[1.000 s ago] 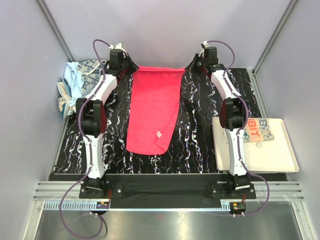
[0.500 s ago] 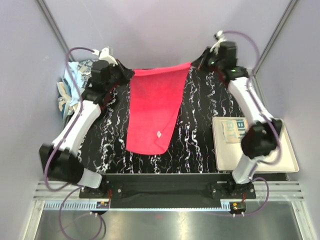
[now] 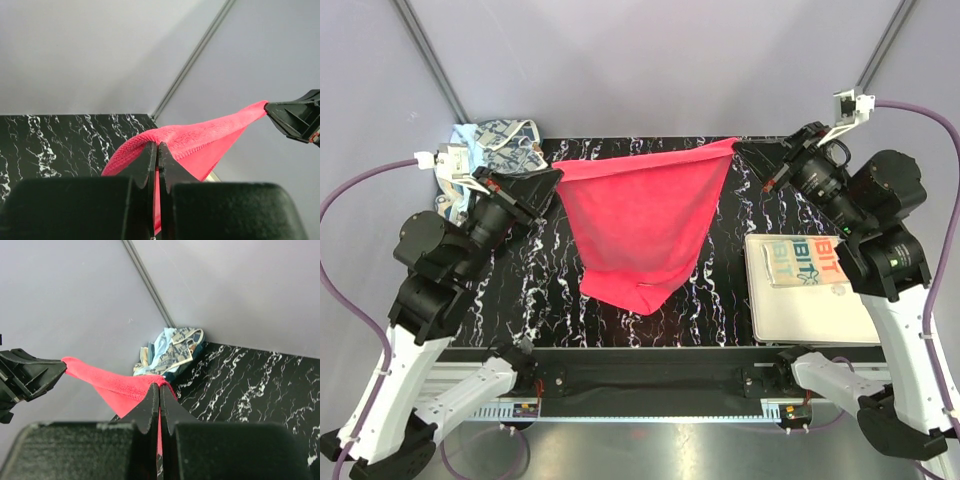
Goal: Fold and stack the towels
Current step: Flatten out the crumpled towel
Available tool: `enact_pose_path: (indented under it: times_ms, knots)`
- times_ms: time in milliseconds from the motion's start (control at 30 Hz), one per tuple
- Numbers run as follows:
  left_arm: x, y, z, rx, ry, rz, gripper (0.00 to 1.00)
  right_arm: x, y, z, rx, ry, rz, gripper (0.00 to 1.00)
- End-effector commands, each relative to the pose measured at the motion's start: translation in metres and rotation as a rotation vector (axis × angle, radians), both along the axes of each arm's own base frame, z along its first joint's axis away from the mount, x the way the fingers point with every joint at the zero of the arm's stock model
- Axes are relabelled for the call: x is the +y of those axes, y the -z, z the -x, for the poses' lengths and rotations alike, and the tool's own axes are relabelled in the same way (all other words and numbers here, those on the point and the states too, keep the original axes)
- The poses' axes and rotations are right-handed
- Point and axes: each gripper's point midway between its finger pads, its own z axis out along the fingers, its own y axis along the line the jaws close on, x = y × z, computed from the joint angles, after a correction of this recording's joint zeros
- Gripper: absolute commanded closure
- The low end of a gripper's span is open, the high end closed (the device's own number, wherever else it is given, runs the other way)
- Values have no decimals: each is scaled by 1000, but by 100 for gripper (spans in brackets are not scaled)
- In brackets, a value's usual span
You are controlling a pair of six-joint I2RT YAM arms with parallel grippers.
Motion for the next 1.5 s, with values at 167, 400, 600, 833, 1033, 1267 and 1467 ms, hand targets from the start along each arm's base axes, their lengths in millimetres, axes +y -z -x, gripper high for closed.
enact_pose_path:
  times_ms: [167, 400, 600, 833, 1033, 1267, 1467]
  knots:
    - [13, -47, 39, -85, 39, 44, 100, -1, -20, 27, -5, -51, -28, 100]
    - [15, -78, 58, -145, 86, 56, 100, -4, -54, 42, -66, -70, -51, 100]
    - [17, -114, 84, -213, 148, 85, 100, -10, -101, 74, -168, -111, -97, 100]
    - [21, -129, 101, -249, 177, 111, 100, -12, -118, 92, -201, -142, -121, 100]
    - [24, -135, 109, -262, 190, 121, 100, -13, -119, 98, -210, -154, -128, 100]
    - [25, -123, 88, -206, 125, 109, 100, -13, -114, 89, -191, -132, -129, 100]
    - [8, -91, 32, -95, 46, 52, 100, -1, -77, 35, -104, -72, -83, 100]
